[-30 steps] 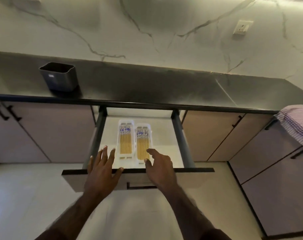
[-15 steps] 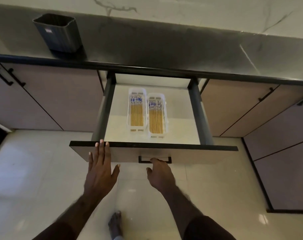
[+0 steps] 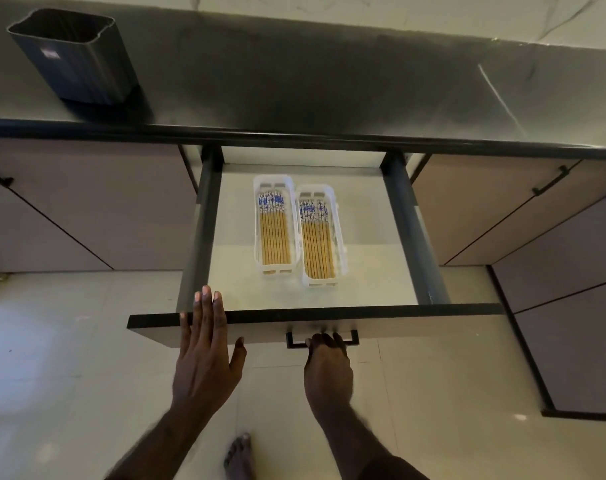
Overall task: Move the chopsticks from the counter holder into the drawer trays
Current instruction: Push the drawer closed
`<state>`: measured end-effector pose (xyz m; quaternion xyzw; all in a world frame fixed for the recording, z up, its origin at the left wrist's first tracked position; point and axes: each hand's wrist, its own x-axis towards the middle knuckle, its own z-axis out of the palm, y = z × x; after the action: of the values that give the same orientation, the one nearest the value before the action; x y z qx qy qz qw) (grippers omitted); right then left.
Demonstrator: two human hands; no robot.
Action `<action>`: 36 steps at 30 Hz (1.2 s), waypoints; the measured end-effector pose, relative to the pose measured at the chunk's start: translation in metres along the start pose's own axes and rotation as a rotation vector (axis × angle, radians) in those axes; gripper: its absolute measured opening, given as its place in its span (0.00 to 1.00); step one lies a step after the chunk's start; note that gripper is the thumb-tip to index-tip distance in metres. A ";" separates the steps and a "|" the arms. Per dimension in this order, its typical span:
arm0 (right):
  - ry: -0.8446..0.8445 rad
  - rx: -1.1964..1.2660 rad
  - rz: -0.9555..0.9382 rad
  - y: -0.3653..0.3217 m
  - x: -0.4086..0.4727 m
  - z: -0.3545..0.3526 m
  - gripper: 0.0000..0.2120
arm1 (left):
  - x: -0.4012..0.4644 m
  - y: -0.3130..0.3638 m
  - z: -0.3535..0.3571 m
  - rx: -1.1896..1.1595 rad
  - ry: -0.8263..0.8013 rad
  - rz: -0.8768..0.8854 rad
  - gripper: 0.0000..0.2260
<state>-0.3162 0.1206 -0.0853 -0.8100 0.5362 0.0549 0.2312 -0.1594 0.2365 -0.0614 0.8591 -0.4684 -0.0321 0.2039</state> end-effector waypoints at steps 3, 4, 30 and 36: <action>0.033 0.042 -0.013 -0.007 0.018 -0.005 0.17 | 0.022 -0.001 0.000 -0.023 0.008 0.012 0.40; 0.036 0.052 -0.017 -0.010 0.025 -0.007 0.18 | 0.030 -0.002 -0.001 -0.026 0.009 0.021 0.40; 0.088 -0.089 -0.180 -0.093 0.287 -0.069 0.16 | 0.245 -0.021 0.025 0.063 0.031 -0.140 0.39; 0.071 -0.037 -0.195 -0.105 0.336 -0.078 0.21 | 0.263 -0.019 0.048 0.063 -0.001 -0.225 0.40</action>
<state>-0.0938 -0.1632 -0.0961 -0.8638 0.4616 0.0134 0.2014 -0.0089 0.0155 -0.0767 0.9122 -0.3698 -0.0403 0.1717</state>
